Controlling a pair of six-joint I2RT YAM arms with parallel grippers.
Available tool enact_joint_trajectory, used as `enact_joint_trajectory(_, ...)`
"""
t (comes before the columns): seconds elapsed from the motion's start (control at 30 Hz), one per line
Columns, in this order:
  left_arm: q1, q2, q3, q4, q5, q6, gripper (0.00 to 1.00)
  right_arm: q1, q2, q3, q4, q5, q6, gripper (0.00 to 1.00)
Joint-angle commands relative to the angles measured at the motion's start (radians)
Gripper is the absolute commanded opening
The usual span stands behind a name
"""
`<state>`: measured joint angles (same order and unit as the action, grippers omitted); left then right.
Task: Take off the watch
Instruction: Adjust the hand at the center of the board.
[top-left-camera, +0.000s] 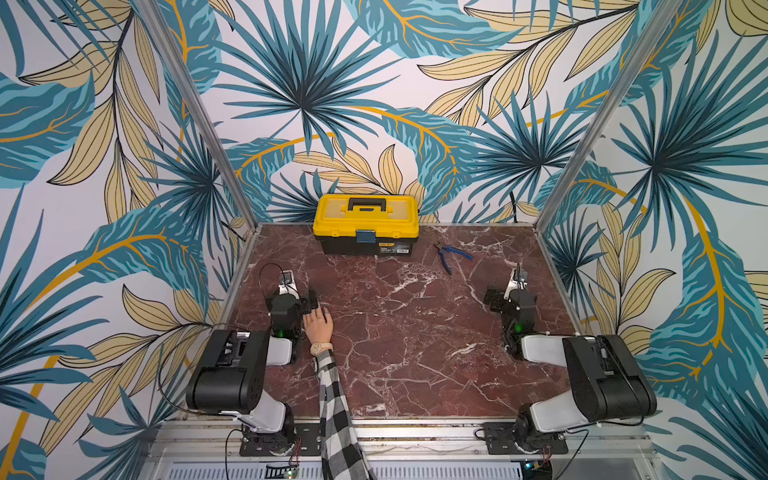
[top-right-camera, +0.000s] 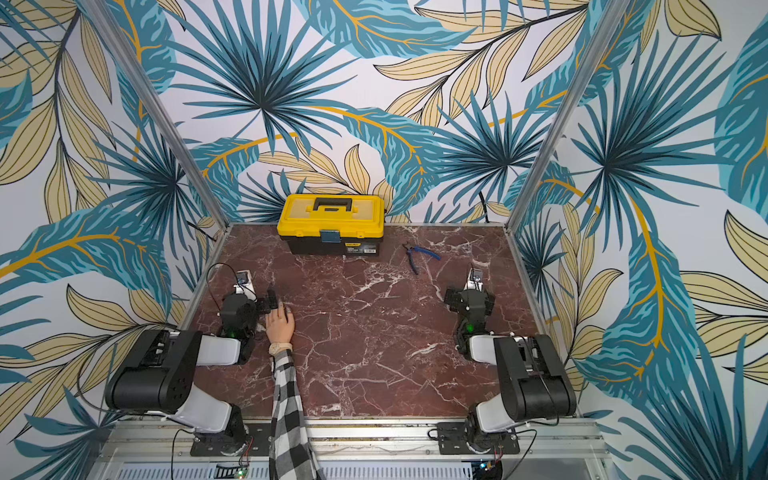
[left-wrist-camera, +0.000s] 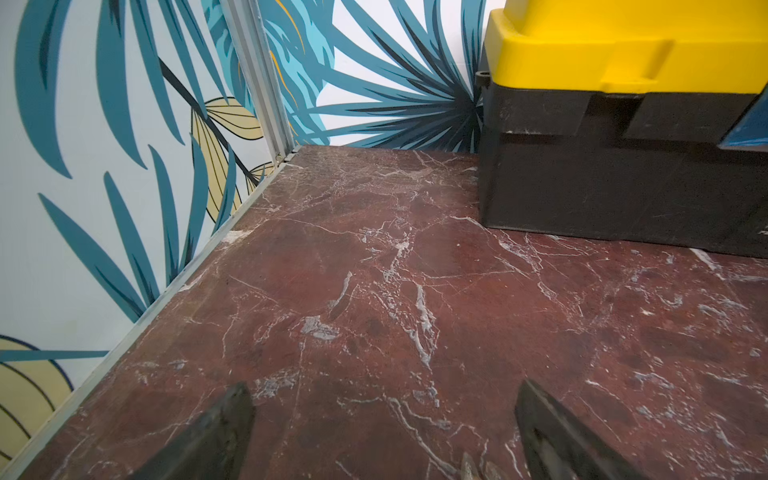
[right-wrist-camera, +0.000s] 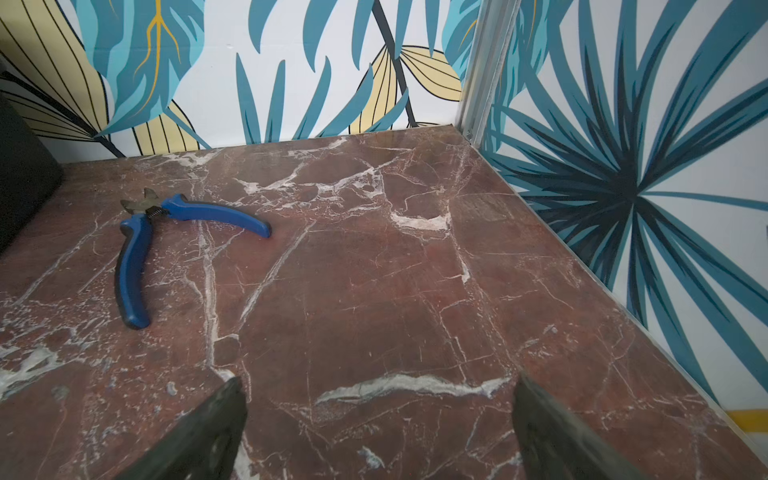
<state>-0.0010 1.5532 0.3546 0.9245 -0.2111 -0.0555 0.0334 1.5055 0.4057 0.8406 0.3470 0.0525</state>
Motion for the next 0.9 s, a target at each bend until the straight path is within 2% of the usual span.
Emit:
enact_joint_trajectory(0.0,0.005,-0.005,0.015,0.019,0.028,0.010,0.99,0.004,-0.016,-0.016,0.025,0.014,0.011,0.99)
enact_joint_trajectory(0.87,0.018,-0.002,0.017,0.020,0.052,0.000,0.99,0.004,-0.014,-0.013,0.023,0.013,0.011,0.99)
